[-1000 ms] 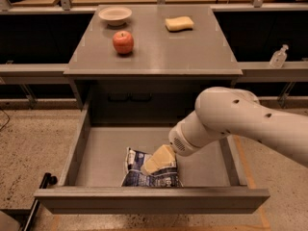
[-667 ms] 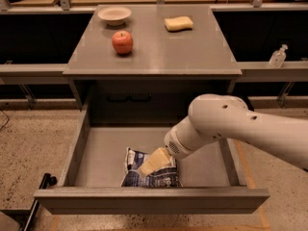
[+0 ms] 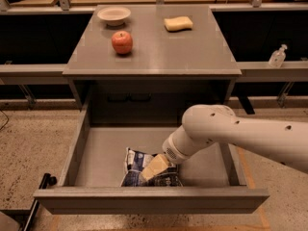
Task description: Pick blue chip bag from top drawer and place on counter
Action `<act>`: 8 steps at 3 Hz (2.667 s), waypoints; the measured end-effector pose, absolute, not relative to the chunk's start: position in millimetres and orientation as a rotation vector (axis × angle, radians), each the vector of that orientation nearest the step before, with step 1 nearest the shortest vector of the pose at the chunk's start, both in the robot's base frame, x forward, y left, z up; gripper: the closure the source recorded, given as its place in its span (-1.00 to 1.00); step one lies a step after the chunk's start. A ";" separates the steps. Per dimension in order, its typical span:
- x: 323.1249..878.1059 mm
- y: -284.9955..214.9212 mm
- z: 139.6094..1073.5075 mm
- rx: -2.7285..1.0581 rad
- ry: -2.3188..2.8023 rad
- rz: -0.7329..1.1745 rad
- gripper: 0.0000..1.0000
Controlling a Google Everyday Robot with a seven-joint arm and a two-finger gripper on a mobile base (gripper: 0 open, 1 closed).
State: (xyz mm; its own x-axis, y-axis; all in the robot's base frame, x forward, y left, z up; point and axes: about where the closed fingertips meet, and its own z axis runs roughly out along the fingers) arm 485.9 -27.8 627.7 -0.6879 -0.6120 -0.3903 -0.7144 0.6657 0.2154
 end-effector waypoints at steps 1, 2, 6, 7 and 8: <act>481.7 -32.6 621.5 -1.048 2.602 0.509 -0.66; 472.7 -37.5 627.2 -1.031 2.590 0.494 -0.19; 465.7 -44.4 681.2 -0.947 2.492 0.651 1.00; 482.2 -50.1 731.8 -0.972 2.380 0.755 1.00; 507.1 -64.0 782.5 -0.996 2.268 0.826 1.00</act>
Offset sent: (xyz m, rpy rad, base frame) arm -0.0243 -0.0177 0.0089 0.0004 -0.0481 -0.0419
